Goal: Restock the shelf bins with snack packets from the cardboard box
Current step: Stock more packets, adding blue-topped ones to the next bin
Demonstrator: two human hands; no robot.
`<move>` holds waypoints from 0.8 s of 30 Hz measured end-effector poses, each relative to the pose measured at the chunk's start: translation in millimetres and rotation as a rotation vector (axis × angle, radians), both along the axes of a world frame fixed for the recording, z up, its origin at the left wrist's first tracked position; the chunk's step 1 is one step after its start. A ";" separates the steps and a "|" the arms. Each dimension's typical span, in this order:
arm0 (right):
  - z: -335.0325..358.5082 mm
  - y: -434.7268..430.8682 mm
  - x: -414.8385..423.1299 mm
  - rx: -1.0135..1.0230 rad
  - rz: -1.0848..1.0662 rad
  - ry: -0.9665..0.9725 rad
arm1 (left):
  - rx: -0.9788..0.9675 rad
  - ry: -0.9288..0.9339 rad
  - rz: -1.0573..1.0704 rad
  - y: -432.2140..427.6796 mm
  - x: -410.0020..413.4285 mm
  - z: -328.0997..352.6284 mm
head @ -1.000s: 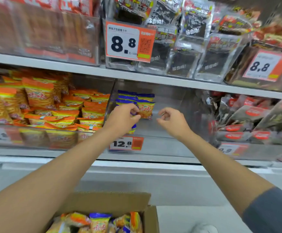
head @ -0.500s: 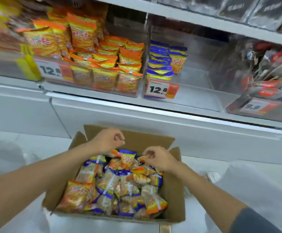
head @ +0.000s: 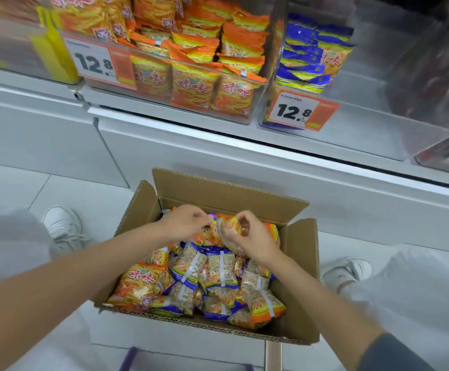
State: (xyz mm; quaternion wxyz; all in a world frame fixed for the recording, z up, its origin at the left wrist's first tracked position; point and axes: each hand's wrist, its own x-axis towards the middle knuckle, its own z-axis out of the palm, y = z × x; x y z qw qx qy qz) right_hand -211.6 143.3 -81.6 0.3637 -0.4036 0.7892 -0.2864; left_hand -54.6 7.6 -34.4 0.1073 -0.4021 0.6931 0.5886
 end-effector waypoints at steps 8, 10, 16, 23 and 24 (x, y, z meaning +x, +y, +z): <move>32.3 -1.8 -22.5 -0.042 -0.194 -0.311 | 0.098 -0.009 0.305 -3.5 7.4 -18.4; 8.3 7.0 -32.9 0.091 -0.095 -0.039 | 0.228 0.006 0.363 -7.9 11.4 -26.5; -57.2 17.3 -22.0 0.354 0.203 0.260 | 0.289 0.032 0.417 -8.9 20.0 -34.2; -20.5 -8.6 -13.0 0.018 -0.061 -0.141 | 0.200 0.029 0.478 -11.8 18.9 -34.1; -10.1 -15.0 -11.8 -0.042 -0.113 -0.255 | 0.187 0.039 0.486 -12.6 18.1 -36.6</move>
